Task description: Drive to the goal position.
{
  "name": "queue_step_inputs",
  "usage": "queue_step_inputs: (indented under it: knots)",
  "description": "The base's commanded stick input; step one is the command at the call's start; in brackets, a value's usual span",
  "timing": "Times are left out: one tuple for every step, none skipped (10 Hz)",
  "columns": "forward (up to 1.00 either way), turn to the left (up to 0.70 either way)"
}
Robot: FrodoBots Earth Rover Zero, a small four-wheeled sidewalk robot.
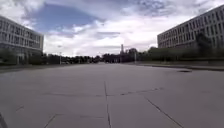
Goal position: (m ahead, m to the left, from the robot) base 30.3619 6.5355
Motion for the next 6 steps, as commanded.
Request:
queue_step_inputs:
  knots:
    - [0.7, 0.0]
    - [0.7, 0.0]
    - [0.7, 0.0]
    - [0.7, 0.0]
    - [0.7, 0.0]
    - [0.7, 0.0]
